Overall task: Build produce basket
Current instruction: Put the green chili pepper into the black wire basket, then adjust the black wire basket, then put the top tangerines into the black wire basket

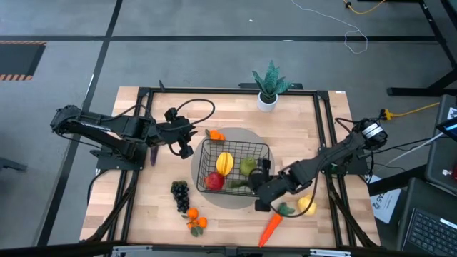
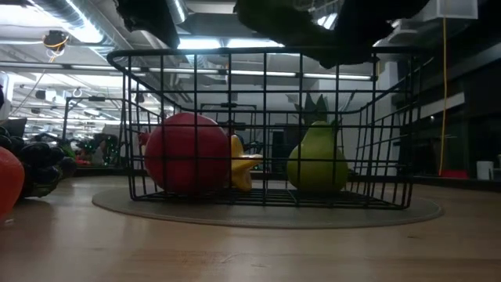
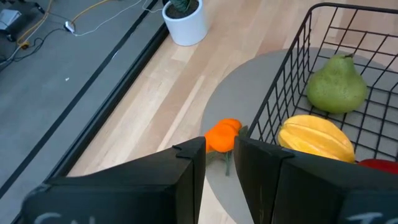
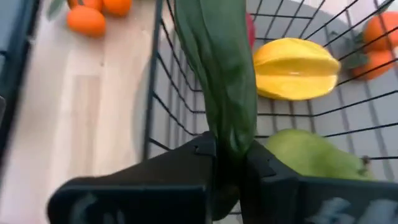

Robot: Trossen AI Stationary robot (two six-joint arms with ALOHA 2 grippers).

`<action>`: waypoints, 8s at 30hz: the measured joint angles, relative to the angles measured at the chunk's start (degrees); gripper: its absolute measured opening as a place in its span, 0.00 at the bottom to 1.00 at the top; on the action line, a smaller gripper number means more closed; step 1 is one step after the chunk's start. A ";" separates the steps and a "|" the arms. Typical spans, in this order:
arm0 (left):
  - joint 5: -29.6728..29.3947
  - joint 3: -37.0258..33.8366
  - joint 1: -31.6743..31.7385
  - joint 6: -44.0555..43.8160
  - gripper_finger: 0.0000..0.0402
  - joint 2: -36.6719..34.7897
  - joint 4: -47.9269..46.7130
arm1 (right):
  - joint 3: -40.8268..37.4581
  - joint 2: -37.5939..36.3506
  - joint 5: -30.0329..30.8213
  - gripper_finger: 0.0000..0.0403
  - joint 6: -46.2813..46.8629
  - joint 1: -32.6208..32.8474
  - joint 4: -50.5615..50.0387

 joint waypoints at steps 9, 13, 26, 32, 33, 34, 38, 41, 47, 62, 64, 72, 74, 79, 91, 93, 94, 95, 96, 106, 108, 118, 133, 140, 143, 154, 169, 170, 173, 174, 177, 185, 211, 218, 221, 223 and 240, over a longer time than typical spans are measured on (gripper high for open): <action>-0.01 0.00 0.00 0.02 0.18 0.00 -0.02 | 0.00 0.00 5.82 0.05 -0.29 -2.31 -14.94; 0.00 0.00 0.00 0.02 0.18 0.00 -0.02 | 0.01 0.00 6.47 0.05 -1.72 -4.10 -18.73; 0.00 0.00 0.00 0.02 0.18 0.00 -0.02 | 0.00 0.00 9.30 0.05 -10.70 -9.62 -19.37; -0.02 0.00 -0.02 0.02 0.18 0.00 -0.02 | 0.01 0.00 12.09 0.05 -15.47 -9.80 -18.57; 0.00 0.00 0.00 0.04 0.18 0.00 -0.02 | 0.02 0.00 12.09 0.05 -15.66 -9.78 -18.14; 0.00 0.00 0.00 0.03 0.18 0.00 -0.02 | 0.00 0.00 12.04 0.05 -16.07 -9.78 -17.63; 0.00 0.00 0.00 0.02 0.18 0.00 -0.02 | 0.01 0.00 10.86 0.05 -18.07 -9.78 -13.82; 0.00 0.00 -0.02 0.02 0.18 0.00 -0.02 | 0.02 0.00 10.33 0.08 -16.74 -9.78 -11.84; 0.00 0.00 0.00 0.02 0.18 0.00 -0.02 | 0.02 0.00 10.59 0.22 -13.66 -10.64 -11.78; -0.02 0.00 -0.01 0.02 0.18 0.00 -0.07 | 0.02 0.00 7.27 0.38 -20.64 -12.96 -14.15; -0.02 0.00 -0.01 0.02 0.18 0.00 -0.14 | 0.02 0.00 5.20 0.38 -22.62 -13.54 -14.51; -0.02 0.00 0.00 0.03 0.18 0.00 -0.15 | 0.02 0.00 3.77 0.38 -23.05 -17.13 -14.70; -0.02 0.00 -0.02 0.02 0.18 0.00 -0.15 | 0.02 0.00 3.75 0.38 -23.27 -18.08 -15.04; 0.00 0.00 0.00 0.02 0.18 0.00 -0.15 | 0.09 0.00 3.46 0.38 -25.45 -19.77 -15.10; 0.00 0.00 -0.02 0.04 0.18 0.00 -0.13 | 0.47 0.00 2.44 0.38 -25.78 -18.46 -15.84; 0.00 0.00 0.00 0.04 0.18 0.00 -0.13 | 1.72 0.01 2.37 0.38 -25.85 -17.39 -16.38; -0.01 0.00 0.00 0.04 0.18 0.00 -0.12 | 2.51 0.01 2.72 0.38 -25.87 -16.85 -16.81; 0.00 0.00 0.00 0.02 0.18 0.00 -0.11 | 3.46 0.00 3.22 0.38 -26.04 -16.38 -17.97; 0.00 0.00 -0.01 0.00 0.18 0.00 -0.11 | 4.54 0.01 3.84 0.38 -26.58 -15.95 -19.81; 1.95 0.02 -0.03 -5.37 0.18 0.02 0.13 | 12.04 -5.14 14.02 0.38 -18.28 -13.72 -48.97; 1.38 0.02 0.00 -5.63 0.18 0.02 0.83 | 11.39 -8.81 15.19 0.37 -13.08 -13.73 -52.69; -3.90 0.07 5.92 -1.89 0.18 0.02 1.84 | -0.32 -30.31 19.77 0.36 6.44 -13.67 -51.32; 46.99 0.07 42.67 10.28 0.18 8.08 1.49 | -24.87 -38.47 9.96 0.36 23.28 -13.67 -28.47; 66.68 0.04 46.83 26.51 0.18 22.29 2.79 | -28.37 -38.47 0.21 0.36 25.59 -13.67 -19.87; 68.01 0.04 46.32 29.92 0.18 27.35 4.19 | -28.83 -38.47 -1.19 0.36 25.63 -13.67 -18.67; 63.30 0.00 43.36 33.17 0.18 34.53 6.90 | -28.85 -38.47 -1.78 0.36 25.64 -13.67 -18.69; 63.29 0.02 41.33 33.01 0.18 34.45 8.41 | -28.85 -38.47 -1.78 0.36 25.64 -13.67 -18.71; 63.29 0.02 41.06 33.05 0.18 34.45 8.39 | -28.85 -38.47 -1.78 0.36 25.65 -13.67 -18.71; 62.27 0.01 40.28 33.09 0.18 34.45 8.41 | -28.85 -38.47 -1.78 0.36 25.64 -13.67 -18.71; 61.17 0.02 39.95 33.09 0.18 34.45 8.40 | -28.85 -38.47 -1.78 0.36 25.64 -13.67 -18.71; 57.11 0.01 39.02 33.16 0.16 34.45 8.39 | -28.85 -38.47 -1.78 0.36 25.64 -13.67 -18.71; 55.27 0.02 38.87 33.20 0.01 34.45 7.43 | -28.85 -38.47 -1.76 0.36 25.63 -13.67 -18.73; 38.47 15.03 26.03 28.55 0.00 21.65 4.21 | -28.83 -38.42 -1.34 0.36 23.53 -13.65 -18.86; 30.96 20.00 16.06 27.10 0.00 19.27 10.97 | -28.83 -38.47 -1.32 0.36 23.61 -13.65 -18.78; 28.21 21.51 12.09 27.78 0.00 19.28 15.39 | -28.83 -38.47 -1.32 0.36 23.57 -13.65 -18.78; 26.88 22.56 9.96 29.00 0.00 19.28 16.91 | -28.83 -38.45 -1.32 0.36 23.59 -13.65 -18.79; 25.04 23.12 2.37 22.39 0.00 26.29 21.72 | -28.83 -38.45 -1.32 0.36 23.64 -13.65 -18.73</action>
